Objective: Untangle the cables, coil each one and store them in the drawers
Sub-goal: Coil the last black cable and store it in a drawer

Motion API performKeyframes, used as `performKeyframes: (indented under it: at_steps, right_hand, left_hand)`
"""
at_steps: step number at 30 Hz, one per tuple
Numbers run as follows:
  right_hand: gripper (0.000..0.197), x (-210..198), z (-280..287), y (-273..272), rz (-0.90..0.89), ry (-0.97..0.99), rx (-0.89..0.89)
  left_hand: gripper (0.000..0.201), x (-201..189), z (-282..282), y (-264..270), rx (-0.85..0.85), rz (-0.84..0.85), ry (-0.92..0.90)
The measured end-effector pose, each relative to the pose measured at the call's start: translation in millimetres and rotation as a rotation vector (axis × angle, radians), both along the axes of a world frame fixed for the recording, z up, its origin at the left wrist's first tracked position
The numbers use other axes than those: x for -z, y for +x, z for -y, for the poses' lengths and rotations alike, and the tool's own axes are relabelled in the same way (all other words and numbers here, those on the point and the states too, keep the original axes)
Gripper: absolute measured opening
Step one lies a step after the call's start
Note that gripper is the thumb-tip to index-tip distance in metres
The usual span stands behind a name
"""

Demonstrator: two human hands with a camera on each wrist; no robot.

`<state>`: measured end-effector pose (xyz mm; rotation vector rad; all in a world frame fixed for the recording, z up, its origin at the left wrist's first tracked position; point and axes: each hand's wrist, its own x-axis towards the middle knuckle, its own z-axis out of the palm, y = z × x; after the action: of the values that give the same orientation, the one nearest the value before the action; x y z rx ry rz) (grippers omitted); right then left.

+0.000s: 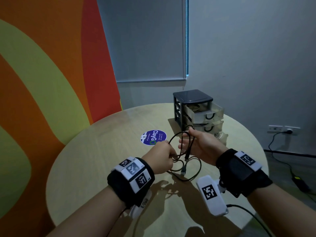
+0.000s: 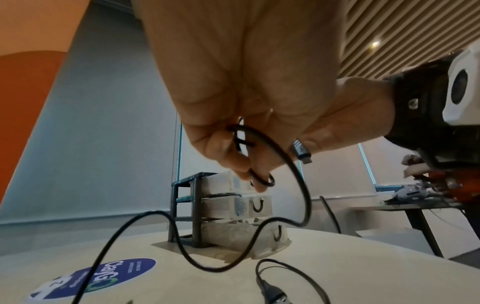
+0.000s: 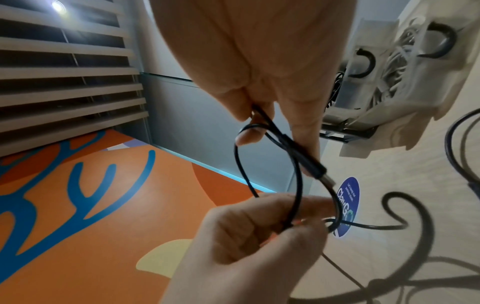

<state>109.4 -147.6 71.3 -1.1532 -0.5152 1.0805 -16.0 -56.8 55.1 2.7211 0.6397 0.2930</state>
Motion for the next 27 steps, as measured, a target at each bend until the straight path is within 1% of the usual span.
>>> performKeyframes:
  at_steps: [2, 4, 6, 7, 8, 11, 14, 16, 18, 19, 21, 23, 25, 27]
  right_hand:
    - [0.035, 0, -2, -1, 0.002, 0.023, 0.021]
    - [0.035, 1, -2, 1, 0.015, 0.029, 0.044]
    - [0.036, 5, -1, 4, 0.035, 0.041, 0.056]
    - [0.035, 7, -2, 5, 0.041, 0.056, 0.056]
    - [0.035, 9, -2, 5, 0.045, 0.073, 0.053]
    - [0.033, 12, -6, 5, 0.026, 0.111, 0.063]
    - [0.033, 10, -9, 3, 0.011, 0.128, 0.084]
    - [0.032, 7, -10, 2, -0.008, 0.134, 0.110]
    - [0.031, 5, -9, 1, -0.036, 0.156, 0.131]
    - [0.031, 5, -8, 1, -0.050, 0.170, 0.133]
    - [0.031, 5, -7, 2, -0.074, 0.189, 0.116]
    - [0.032, 9, -7, 4, -0.025, 0.176, 0.086]
    - [0.032, 16, -7, 6, 0.106, 0.100, 0.075]
    - [0.033, 24, -5, 6, 0.194, 0.002, 0.078]
  left_hand:
    - [0.022, -1, 3, -2, 0.022, 0.046, -0.013]
    - [0.021, -3, 4, -5, 0.023, 0.181, -0.056]
    - [0.013, -5, 2, -6, 0.032, 0.339, -0.103]
    - [0.011, -5, 2, -6, 0.043, 0.380, -0.123]
    - [0.015, -5, 2, -6, 0.052, 0.404, -0.155]
    - [0.039, -5, 7, -5, 0.030, 0.442, -0.258]
    - [0.057, 0, 10, -2, -0.021, 0.505, -0.256]
    - [0.072, 3, 8, -1, -0.076, 0.552, -0.292]
    - [0.082, 4, 7, -1, -0.095, 0.492, -0.330]
    - [0.081, 4, 7, -2, -0.090, 0.430, -0.349]
    - [0.065, 5, 7, -3, -0.068, 0.353, -0.414]
    - [0.047, 7, 8, -4, -0.047, 0.370, -0.464]
    - [0.036, 12, 7, -4, -0.033, 0.394, -0.429]
    - [0.027, 16, 7, -4, -0.035, 0.378, -0.328]
